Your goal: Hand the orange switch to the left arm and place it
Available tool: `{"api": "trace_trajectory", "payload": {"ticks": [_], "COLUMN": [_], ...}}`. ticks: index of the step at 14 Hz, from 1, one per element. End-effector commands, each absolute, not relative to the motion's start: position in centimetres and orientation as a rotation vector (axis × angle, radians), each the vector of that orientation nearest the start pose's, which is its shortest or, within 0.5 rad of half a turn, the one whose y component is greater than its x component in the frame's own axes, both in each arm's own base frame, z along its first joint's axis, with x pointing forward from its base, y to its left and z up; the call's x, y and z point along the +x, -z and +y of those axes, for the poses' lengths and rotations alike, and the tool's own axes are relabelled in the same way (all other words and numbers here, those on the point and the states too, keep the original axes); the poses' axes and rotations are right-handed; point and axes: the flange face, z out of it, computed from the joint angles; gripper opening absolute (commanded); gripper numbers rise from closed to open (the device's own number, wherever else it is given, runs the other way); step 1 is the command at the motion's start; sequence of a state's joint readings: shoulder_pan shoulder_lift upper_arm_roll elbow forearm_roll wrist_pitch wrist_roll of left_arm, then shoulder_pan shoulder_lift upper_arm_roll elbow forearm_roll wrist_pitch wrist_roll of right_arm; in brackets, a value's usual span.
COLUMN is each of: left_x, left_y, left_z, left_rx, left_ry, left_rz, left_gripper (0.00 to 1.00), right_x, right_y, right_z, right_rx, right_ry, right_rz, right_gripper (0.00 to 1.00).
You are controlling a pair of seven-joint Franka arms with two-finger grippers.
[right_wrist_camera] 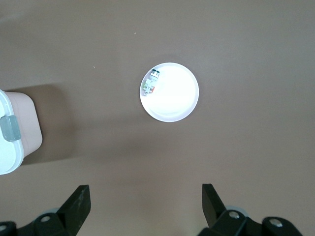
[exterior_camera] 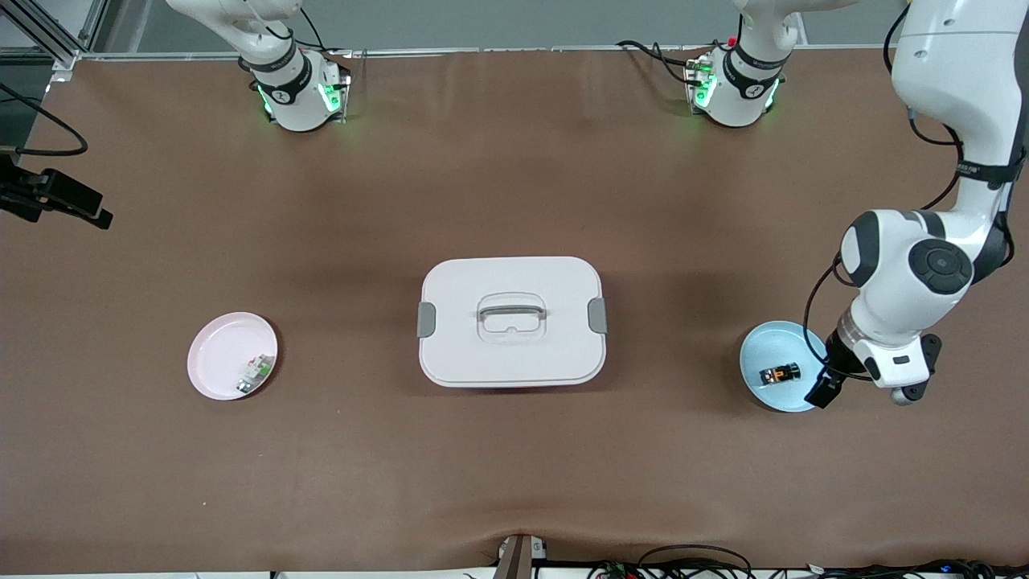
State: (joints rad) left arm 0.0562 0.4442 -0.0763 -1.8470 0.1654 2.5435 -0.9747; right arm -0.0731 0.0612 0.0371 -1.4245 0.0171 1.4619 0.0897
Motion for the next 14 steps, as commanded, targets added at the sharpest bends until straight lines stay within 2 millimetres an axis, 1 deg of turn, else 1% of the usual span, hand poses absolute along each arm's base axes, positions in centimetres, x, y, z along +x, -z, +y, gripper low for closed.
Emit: {"api": "trace_trajectory", "payload": {"ticks": [1,2,5,7,8,9,11,13,14], "left_x": [64.9,64.3,62.7,62.2,61.9,61.6,61.1,61.3,61.4], "left_y": [-33.8,-34.1,-36.0,-38.0,-39.0,-40.8,-43.6,-46.5,-47.8], "left_z": [-0.8,-0.9,-0.6,-0.7,-1.0,-1.0,-1.3,-1.5,-1.4], "left_rx": [-2.958,-2.983,-3.037,-3.038,-3.035,-3.032,-3.033,-3.054,-3.068], "left_ry": [0.443,0.439,0.455,0.472,0.451,0.440,0.417,0.368,0.330], "left_rz": [-1.029,-0.914,-0.507,-0.306,-0.216,-0.189,-0.200,-0.234,-0.220], "left_gripper": [1.00,1.00,1.00,1.00,1.00,1.00,1.00,1.00,1.00], "right_x": [55.5,55.6,55.5,55.5,55.6,55.6,55.7,55.6,55.6], "right_y": [-65.2,-65.2,-65.1,-65.1,-65.1,-65.1,-65.1,-65.1,-65.1], "right_z": [-2.2,-2.2,-2.2,-2.3,-2.4,-2.4,-2.4,-2.3,-2.4], "right_rx": [-3.114,-3.112,-3.111,-3.111,-3.109,-3.106,-3.104,-3.104,-3.104], "right_ry": [-0.010,-0.010,-0.025,-0.025,-0.018,-0.015,-0.013,-0.013,-0.015], "right_rz": [0.196,0.196,0.198,0.202,0.205,0.204,0.204,0.201,0.204], "right_gripper": [1.00,1.00,1.00,1.00,1.00,1.00,1.00,1.00,1.00]}}
